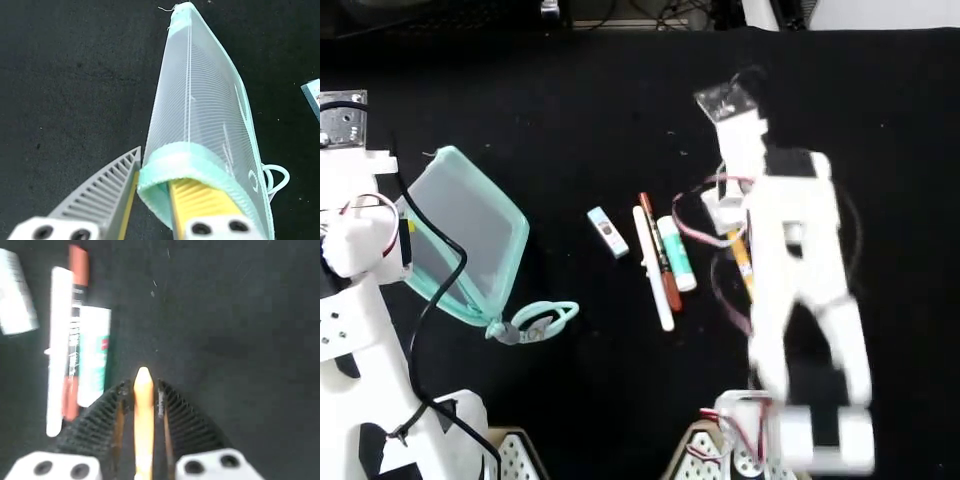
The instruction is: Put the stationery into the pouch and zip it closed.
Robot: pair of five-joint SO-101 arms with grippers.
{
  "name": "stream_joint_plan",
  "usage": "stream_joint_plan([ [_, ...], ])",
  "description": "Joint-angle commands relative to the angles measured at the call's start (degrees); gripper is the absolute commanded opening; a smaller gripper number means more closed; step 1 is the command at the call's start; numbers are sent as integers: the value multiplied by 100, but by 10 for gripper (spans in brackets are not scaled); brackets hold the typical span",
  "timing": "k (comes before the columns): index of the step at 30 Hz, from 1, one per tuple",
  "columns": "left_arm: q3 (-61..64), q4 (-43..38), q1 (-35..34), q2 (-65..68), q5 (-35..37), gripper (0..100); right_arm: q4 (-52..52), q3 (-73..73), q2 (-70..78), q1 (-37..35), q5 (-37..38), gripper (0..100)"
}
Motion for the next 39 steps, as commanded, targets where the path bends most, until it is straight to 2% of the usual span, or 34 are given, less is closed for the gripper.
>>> stream_joint_plan([
  [1, -13, 70, 66, -44, -53, 84, 141, -57, -2167, -519, -369, 12],
  [6, 163, 44, 66, -44, -44, 84, -176, 22, -4119, -2171, -1152, 12],
  [10, 127, 35, 92, -44, -18, 84, -1266, 611, -5077, -3191, -1512, 12],
  [13, 101, 26, 673, -105, 105, 82, -2198, 1490, -5552, -3701, -1503, 12],
  [16, -242, 26, 1455, -53, 484, 80, -2787, 2308, -6018, -3798, -1503, 12],
  [19, -716, -114, 2018, -44, 677, 80, -2866, 2747, -6615, -3798, -1503, 12],
  [23, -1130, -369, 2387, -44, 686, 80, -2875, 2905, -7459, -3824, -1530, 12],
  [31, -787, -870, 2466, 158, 1284, 80, -3051, 2923, -7626, -3851, -1538, 12],
  [36, -989, -826, 2413, 835, 1327, 79, -3525, 2932, -7345, -4387, -1512, 12],
  [39, -1156, -589, 2211, 1108, 1275, 79, -3490, 2949, -7266, -4431, -1512, 12],
])
